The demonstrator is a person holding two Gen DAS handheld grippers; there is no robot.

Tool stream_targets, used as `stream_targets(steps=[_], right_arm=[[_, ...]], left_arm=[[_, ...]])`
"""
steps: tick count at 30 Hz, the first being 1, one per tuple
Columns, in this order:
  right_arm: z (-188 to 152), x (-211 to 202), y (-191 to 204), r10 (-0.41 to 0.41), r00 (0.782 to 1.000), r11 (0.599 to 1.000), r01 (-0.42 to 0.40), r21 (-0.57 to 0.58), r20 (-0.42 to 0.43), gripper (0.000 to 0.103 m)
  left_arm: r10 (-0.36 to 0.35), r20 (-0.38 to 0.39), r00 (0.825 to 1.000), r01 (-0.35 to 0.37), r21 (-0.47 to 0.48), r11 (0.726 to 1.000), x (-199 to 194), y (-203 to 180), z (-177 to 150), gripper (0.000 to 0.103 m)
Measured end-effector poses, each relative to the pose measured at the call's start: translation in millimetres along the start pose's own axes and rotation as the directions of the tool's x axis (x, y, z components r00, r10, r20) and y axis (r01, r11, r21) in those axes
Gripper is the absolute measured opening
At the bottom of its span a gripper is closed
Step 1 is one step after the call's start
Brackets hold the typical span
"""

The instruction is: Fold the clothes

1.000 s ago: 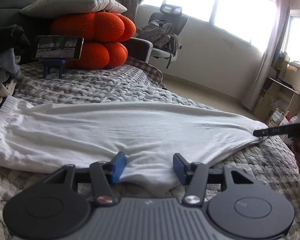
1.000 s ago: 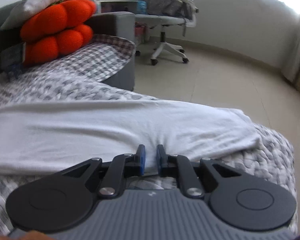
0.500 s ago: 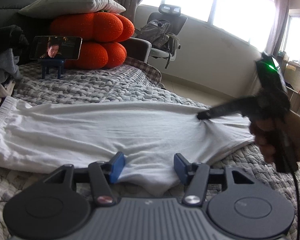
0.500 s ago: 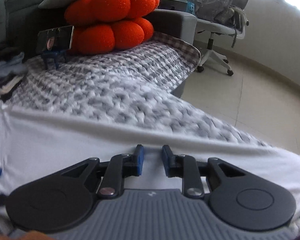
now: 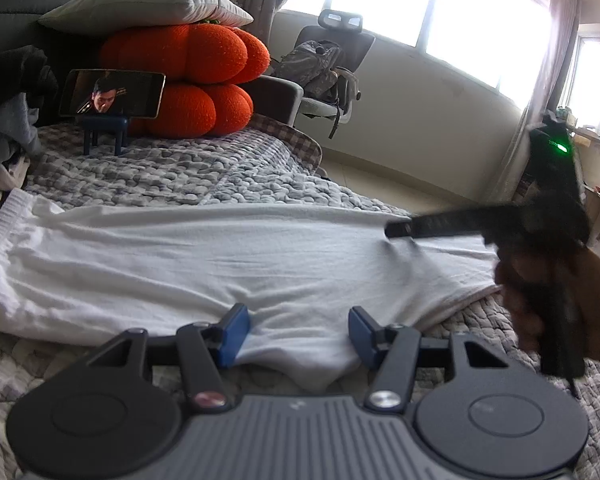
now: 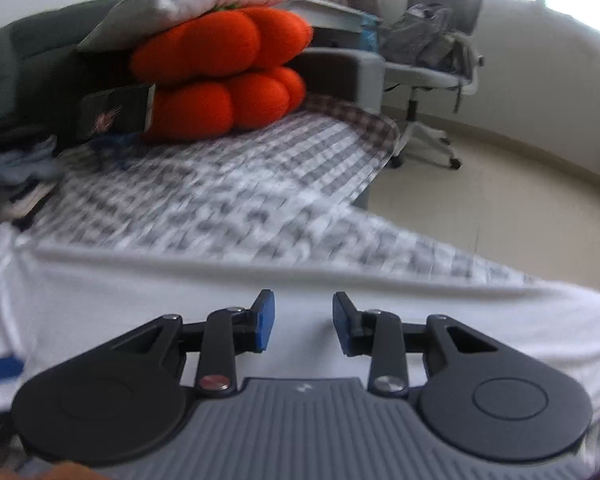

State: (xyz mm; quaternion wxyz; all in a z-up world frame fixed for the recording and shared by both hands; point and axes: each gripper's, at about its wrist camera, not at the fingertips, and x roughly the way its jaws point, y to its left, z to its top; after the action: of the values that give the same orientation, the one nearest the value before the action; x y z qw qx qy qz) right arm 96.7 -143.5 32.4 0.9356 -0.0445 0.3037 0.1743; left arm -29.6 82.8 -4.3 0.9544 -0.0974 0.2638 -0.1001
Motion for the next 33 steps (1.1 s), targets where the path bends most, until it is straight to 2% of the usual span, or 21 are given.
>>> stream_targets(steps=[9,14,18,21,24,33], right_arm=[[-32.6,-36.9,-3.0,0.057,0.998,0.997,-0.059,-0.053,-0.035,0.042],[-47.5,-51.8,-3.0,0.062,0.998,0.998,-0.062,-0.028,-0.027,0.043],[-42.2,-52.4,3.2,0.05,0.998,0.999,-0.05,-0.02,-0.023,0.044],[-35.1,-49.4,13.6,0.101,0.995,0.995,-0.1,-0.013,0.011,0.044],[-34.5,-37.6,30.7,0.09,0.996,0.993,-0.091,-0.077,-0.027,0.046],[-51.3,-58.3,21.1,0.09,0.996,0.993,-0.092,-0.073,-0.027,0.051]], left_arm=[[0.003,0.003,1.0,-0.003,0.002,1.0,-0.1,0.2,-0.7,0.057],[-0.001,0.006,1.0,0.001,-0.007,1.0,-0.4,1.8,-1.2,0.057],[0.001,0.008,1.0,-0.001,-0.01,1.0,-1.0,2.0,-1.3,0.057],[0.009,0.009,1.0,-0.009,-0.006,1.0,-1.3,0.7,-1.9,0.057],[0.016,0.01,1.0,-0.016,-0.002,1.0,-1.5,-0.6,-2.4,0.057],[0.005,0.016,1.0,-0.005,-0.018,1.0,-2.0,3.0,-2.1,0.057]])
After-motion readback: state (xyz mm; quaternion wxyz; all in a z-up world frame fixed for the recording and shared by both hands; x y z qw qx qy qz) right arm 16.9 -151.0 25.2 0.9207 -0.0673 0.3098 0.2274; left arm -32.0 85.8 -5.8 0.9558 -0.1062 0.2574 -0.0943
